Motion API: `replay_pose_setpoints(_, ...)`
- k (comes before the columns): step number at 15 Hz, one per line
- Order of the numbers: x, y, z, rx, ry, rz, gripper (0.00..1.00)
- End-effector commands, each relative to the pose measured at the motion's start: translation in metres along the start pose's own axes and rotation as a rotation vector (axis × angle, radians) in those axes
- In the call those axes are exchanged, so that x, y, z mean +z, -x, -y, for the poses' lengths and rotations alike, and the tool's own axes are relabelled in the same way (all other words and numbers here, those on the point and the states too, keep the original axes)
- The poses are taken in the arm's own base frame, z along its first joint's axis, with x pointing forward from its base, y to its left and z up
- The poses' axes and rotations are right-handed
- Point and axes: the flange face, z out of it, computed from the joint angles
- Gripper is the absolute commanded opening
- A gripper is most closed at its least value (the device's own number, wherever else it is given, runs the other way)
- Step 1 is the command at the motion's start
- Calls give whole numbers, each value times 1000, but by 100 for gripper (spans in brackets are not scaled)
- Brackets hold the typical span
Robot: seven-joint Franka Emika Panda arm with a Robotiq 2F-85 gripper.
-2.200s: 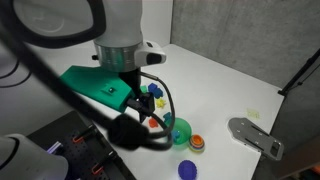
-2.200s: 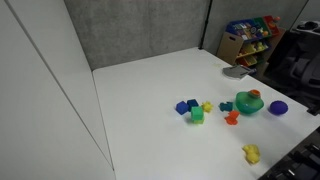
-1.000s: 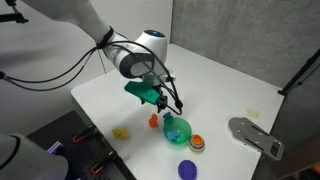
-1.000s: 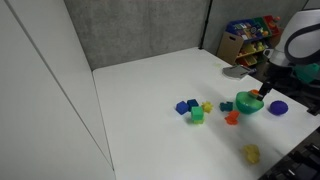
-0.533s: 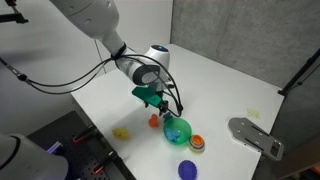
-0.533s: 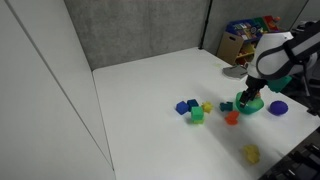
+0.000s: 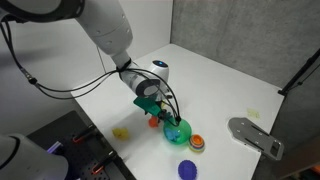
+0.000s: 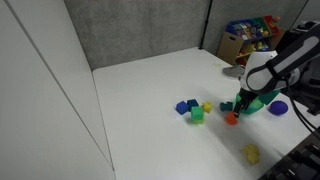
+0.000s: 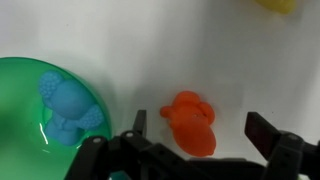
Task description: Put the orange toy in the bowl
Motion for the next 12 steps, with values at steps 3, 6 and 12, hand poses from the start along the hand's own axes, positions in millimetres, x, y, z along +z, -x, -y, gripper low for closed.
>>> replay_pose_setpoints(3,14,-17,7,-39,5,-45,75)
replay_pose_setpoints(6,16,-19,9,-57,32,-62,58)
replay_pose_setpoints(12,-11,-14,6,-69,26,-79,17)
